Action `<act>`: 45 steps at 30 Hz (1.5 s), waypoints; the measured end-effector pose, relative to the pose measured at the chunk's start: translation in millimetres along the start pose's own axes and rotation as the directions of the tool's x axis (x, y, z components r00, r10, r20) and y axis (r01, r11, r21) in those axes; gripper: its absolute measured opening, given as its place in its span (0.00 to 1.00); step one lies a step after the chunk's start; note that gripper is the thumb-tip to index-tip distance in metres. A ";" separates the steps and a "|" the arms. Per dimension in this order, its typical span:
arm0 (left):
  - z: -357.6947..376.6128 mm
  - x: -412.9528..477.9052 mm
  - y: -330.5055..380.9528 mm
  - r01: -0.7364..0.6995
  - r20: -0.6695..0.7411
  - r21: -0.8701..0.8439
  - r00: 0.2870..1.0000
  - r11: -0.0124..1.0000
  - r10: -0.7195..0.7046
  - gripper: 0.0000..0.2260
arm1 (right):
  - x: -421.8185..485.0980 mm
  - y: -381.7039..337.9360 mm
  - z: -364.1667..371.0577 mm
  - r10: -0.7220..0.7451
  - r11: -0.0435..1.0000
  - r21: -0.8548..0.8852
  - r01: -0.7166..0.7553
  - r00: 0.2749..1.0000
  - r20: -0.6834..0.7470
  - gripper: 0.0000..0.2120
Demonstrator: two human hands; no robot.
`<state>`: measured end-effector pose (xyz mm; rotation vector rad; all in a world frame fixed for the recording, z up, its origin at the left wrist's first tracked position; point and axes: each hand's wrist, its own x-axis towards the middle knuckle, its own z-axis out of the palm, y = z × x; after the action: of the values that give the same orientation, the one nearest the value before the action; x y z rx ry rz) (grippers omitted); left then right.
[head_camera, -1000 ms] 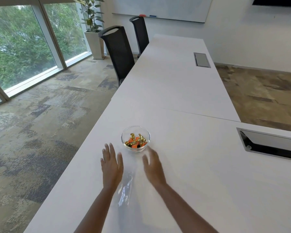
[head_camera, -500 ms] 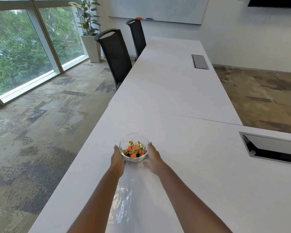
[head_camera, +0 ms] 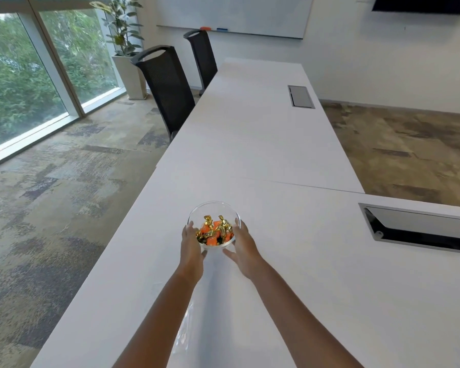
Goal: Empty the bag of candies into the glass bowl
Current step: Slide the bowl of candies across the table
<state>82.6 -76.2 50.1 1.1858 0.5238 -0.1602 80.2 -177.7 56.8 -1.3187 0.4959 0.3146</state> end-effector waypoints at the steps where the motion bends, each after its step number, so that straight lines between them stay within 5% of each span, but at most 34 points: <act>1: 5.7 -6.9 0.1 -0.009 0.019 -0.002 1.000 1.000 0.009 0.21 | -5.3 -2.6 -6.8 -0.022 1.000 -0.004 0.022 1.000 -0.002 0.22; 14: 95.9 -69.6 -7.4 -0.054 0.170 0.105 0.985 0.993 0.035 0.19 | -59.7 -43.2 -102.7 -0.157 0.988 -0.030 0.154 0.979 -0.128 0.21; 30: 157.5 -48.4 -67.5 -0.013 0.163 0.296 0.986 0.955 -0.037 0.20 | -36.1 -31.2 -176.9 -0.034 0.999 0.025 0.042 0.960 -0.278 0.21; 45: 156.7 -25.4 -109.6 0.041 0.156 0.293 0.984 0.955 -0.090 0.19 | 0.8 1.0 -196.7 0.066 0.998 0.033 -0.058 0.950 -0.305 0.21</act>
<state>65.8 -264.7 12.7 1.4257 0.3997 -0.4017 47.6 -368.6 22.5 -1.3369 0.8018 0.1541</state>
